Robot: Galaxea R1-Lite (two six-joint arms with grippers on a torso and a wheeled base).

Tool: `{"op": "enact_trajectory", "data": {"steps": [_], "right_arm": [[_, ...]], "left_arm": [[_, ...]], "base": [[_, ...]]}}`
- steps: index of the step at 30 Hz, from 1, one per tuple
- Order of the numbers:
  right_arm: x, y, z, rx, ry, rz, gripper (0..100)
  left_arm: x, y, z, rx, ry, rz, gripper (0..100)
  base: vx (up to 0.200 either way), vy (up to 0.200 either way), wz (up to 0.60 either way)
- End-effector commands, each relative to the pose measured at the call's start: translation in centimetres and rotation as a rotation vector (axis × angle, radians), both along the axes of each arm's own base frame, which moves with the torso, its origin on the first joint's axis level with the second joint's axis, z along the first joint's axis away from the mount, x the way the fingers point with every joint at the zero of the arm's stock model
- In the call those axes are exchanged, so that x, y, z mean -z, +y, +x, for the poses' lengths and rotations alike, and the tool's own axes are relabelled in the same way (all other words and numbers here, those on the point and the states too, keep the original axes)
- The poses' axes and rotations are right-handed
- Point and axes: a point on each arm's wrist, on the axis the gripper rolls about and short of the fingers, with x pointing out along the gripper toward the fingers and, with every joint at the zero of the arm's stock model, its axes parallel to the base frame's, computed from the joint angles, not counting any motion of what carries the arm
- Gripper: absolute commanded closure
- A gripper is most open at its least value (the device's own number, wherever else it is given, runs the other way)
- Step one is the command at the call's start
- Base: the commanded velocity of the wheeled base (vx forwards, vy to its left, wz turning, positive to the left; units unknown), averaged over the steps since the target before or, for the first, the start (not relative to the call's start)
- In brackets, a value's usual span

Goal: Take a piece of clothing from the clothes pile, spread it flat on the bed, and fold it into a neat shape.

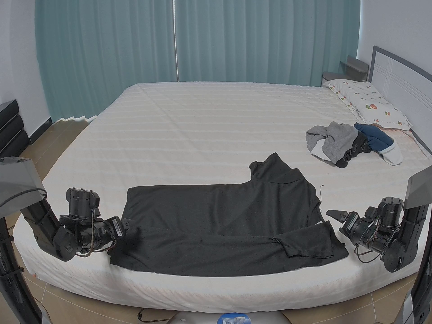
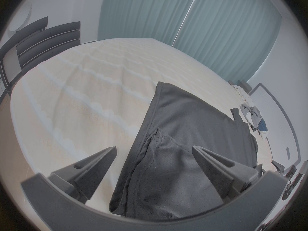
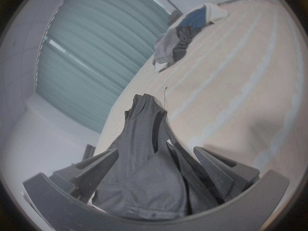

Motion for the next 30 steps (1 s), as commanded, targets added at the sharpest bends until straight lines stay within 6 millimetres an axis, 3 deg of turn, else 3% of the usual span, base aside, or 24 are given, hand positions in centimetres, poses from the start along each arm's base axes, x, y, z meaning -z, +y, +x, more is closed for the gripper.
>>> {"op": "enact_trajectory", "data": {"steps": [1, 4, 10, 16, 24, 30], "right_arm": [[-1.2, -0.3, 0.0, 0.069, 0.000, 0.160, 0], [-1.2, -0.7, 0.0, 0.091, 0.006, 0.186, 0], [-0.9, -0.5, -0.3, 0.085, 0.026, 0.187, 0], [-0.7, -0.4, -0.2, 0.084, 0.032, 0.187, 0], [-0.3, -0.5, 0.0, 0.089, 0.041, 0.190, 0], [-0.3, -0.6, -0.2, 0.093, 0.048, 0.191, 0]], "left_arm": [[-2.6, 0.1, -0.5, -0.001, -0.090, -0.007, 0], [-3.1, 0.1, -0.7, 0.001, -0.110, -0.009, 0], [-3.2, -0.1, -0.4, -0.033, -0.121, -0.063, 0], [-3.3, 0.0, -0.2, -0.033, -0.126, -0.075, 0], [-3.2, 0.8, 3.0, -0.123, -0.153, -0.159, 0], [-2.9, 1.6, 7.8, -0.159, -0.126, -0.173, 0]], "base": [[0.000, 0.000, 0.00], [0.000, 0.000, 0.00], [0.200, 0.000, 0.00], [0.000, 0.000, 0.00], [0.000, 0.000, 0.00], [0.000, 0.000, 0.00]]}}
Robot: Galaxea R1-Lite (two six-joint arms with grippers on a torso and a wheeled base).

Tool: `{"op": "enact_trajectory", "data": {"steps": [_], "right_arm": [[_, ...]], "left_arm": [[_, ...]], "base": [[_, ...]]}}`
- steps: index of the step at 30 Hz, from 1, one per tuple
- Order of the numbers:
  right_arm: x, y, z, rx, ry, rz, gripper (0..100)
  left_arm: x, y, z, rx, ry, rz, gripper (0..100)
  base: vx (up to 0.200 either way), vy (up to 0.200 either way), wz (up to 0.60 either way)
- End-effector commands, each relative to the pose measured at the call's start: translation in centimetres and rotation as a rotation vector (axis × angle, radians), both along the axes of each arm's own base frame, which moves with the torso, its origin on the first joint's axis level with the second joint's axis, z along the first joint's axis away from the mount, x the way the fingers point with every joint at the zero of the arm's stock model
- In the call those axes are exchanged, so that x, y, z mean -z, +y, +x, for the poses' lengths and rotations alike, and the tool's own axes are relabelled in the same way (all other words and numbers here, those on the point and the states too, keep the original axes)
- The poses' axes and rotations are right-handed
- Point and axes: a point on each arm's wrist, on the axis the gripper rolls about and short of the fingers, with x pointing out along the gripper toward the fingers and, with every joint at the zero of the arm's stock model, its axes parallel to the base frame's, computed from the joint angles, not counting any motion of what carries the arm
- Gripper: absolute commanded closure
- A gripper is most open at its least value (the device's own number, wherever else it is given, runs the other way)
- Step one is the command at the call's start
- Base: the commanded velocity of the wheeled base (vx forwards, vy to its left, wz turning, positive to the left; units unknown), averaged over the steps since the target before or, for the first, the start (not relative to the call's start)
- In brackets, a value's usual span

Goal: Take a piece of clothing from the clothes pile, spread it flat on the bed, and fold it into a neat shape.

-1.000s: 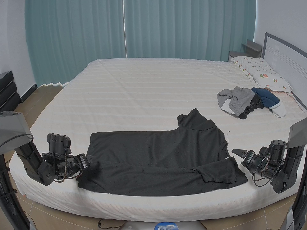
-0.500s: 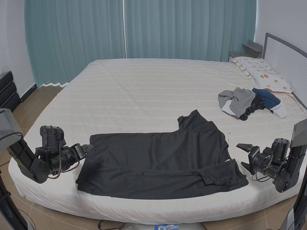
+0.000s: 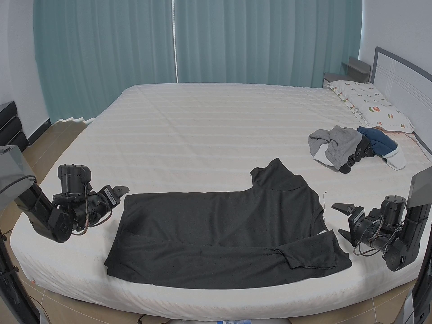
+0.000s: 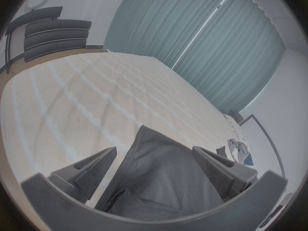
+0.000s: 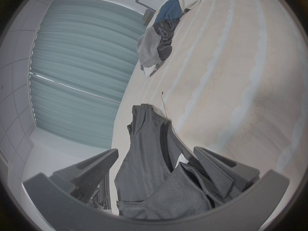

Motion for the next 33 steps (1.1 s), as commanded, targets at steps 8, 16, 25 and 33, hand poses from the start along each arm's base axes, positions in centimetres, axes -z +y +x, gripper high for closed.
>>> {"op": "enact_trajectory", "data": {"steps": [8, 16, 25, 33], "right_arm": [[0.2, 0.0, -0.3, 0.001, 0.009, 0.003, 0], [0.5, -0.1, -0.3, 0.004, 0.022, 0.005, 0], [0.5, 0.0, -0.2, 0.000, 0.021, 0.003, 0], [0.4, 0.1, -0.2, -0.003, 0.015, 0.003, 0]], "left_arm": [[4.5, 1.5, 8.8, 0.056, 0.089, -0.095, 0], [5.5, 2.4, 9.9, 0.045, 0.114, -0.105, 0], [5.4, 1.9, 10.0, 0.108, 0.110, -0.143, 0], [5.9, 1.8, 11.0, 0.107, 0.095, -0.147, 0]], "base": [[0.000, 0.000, 0.00], [0.000, 0.000, 0.00], [0.000, 0.000, 0.00], [0.000, 0.000, 0.00]]}}
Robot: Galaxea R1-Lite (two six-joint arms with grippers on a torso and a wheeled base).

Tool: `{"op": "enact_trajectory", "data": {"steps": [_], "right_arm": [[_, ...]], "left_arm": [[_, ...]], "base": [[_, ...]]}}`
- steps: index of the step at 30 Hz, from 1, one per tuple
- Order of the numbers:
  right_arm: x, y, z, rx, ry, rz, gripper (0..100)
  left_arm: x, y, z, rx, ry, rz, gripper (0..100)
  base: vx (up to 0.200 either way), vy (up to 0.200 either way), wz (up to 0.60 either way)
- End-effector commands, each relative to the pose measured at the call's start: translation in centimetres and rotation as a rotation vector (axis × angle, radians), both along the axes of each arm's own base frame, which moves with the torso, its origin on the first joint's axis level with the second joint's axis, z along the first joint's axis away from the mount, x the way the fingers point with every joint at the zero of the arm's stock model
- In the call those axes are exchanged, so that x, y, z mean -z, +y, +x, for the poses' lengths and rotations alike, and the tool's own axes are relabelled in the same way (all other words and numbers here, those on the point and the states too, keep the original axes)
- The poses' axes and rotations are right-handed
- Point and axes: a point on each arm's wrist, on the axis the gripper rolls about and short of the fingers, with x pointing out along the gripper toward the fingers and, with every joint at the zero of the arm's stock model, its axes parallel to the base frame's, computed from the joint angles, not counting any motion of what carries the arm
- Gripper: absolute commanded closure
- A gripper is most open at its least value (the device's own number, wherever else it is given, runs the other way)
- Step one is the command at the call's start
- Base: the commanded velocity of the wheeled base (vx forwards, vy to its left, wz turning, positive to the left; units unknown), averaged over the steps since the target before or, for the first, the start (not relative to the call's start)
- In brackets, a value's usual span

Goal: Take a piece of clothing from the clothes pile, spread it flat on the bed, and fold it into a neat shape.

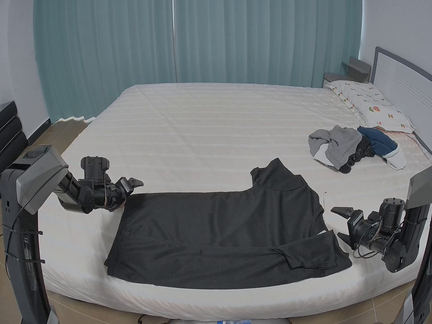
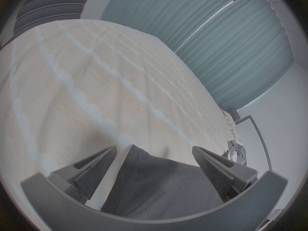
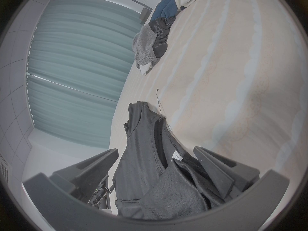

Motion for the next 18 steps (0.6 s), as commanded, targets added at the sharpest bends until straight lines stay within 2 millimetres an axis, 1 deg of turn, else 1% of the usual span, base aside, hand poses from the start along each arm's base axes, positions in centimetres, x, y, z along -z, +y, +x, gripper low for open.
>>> {"op": "enact_trajectory", "data": {"steps": [1, 3, 4, 11, 15, 18], "right_arm": [[-0.2, 0.0, 0.0, -0.001, -0.014, 0.000, 0], [-0.2, 0.0, 0.1, 0.001, -0.014, 0.000, 0], [-0.2, 0.0, 0.1, 0.001, -0.014, 0.000, 0], [-0.3, -0.2, 0.2, 0.012, -0.023, -0.007, 0], [-0.4, -0.3, 0.4, 0.012, -0.037, -0.014, 0], [-0.8, 0.0, 1.4, 0.003, -0.080, -0.019, 0]], "left_arm": [[0.5, 0.1, 0.6, -0.009, -0.002, -0.008, 0], [0.4, 0.1, 0.8, -0.024, -0.004, -0.024, 0], [0.4, 0.1, 0.8, -0.026, -0.004, -0.026, 100], [0.5, 0.3, 0.6, -0.040, 0.007, -0.029, 100], [0.4, 0.7, 0.7, -0.081, 0.007, -0.038, 100], [0.0, 1.1, 0.8, -0.135, 0.000, -0.061, 100]], "base": [[0.000, 0.000, 0.00], [0.000, 0.000, 0.00], [0.000, 0.000, 0.00], [0.000, 0.000, 0.00], [0.000, 0.000, 0.00], [0.000, 0.000, 0.00]]}}
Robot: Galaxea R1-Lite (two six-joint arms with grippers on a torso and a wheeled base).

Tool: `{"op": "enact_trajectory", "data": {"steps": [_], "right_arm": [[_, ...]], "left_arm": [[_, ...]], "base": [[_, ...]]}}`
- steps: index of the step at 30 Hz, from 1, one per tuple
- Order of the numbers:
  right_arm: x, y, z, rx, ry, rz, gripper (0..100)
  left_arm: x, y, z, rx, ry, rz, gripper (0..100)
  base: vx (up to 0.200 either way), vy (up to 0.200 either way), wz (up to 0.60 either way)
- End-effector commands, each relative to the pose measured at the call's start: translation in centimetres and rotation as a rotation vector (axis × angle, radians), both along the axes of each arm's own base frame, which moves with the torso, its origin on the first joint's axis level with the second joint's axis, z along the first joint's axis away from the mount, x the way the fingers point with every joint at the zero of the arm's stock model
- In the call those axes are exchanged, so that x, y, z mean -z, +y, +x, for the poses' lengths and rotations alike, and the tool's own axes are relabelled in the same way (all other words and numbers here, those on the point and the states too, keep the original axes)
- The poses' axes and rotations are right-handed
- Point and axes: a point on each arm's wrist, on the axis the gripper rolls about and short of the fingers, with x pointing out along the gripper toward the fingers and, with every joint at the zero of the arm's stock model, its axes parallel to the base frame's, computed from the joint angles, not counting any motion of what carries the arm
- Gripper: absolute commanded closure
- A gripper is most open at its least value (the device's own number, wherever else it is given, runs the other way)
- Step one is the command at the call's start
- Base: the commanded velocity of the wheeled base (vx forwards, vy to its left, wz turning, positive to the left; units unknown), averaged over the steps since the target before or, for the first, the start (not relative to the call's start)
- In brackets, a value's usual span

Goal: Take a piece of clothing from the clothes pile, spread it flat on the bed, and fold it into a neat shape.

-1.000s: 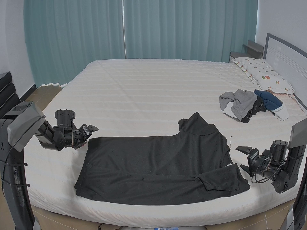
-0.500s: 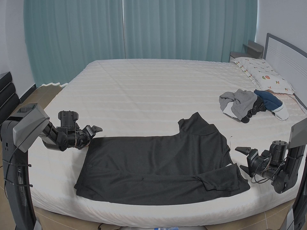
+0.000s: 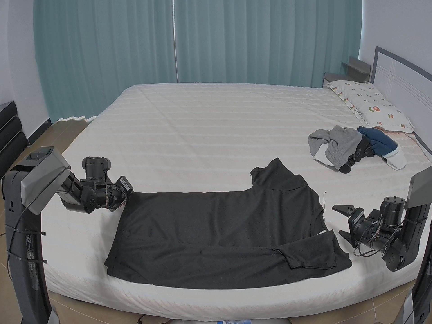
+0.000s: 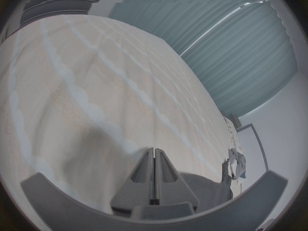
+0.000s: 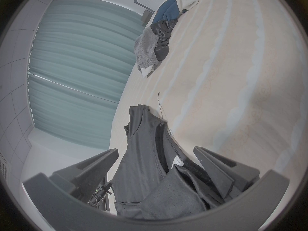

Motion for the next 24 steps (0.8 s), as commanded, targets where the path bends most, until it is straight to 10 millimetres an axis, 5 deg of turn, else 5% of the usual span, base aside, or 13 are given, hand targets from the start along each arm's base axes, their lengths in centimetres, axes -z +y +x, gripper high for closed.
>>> {"op": "enact_trajectory", "data": {"steps": [1, 16, 24], "right_arm": [[-0.7, 0.3, 1.3, -0.013, -0.063, -0.011, 0], [-2.4, 2.1, 11.5, -0.109, -0.107, -0.376, 0], [1.0, 4.0, 15.8, -0.216, -0.066, -0.484, 0]], "left_arm": [[-0.5, 0.4, 0.1, -0.040, -0.009, -0.022, 100], [-0.7, 0.4, -1.1, -0.047, -0.019, -0.032, 100], [-0.4, 0.3, -1.5, -0.043, -0.004, -0.028, 100]], "base": [[0.000, 0.000, 0.00], [0.000, 0.000, 0.00], [0.000, 0.000, 0.00]]}}
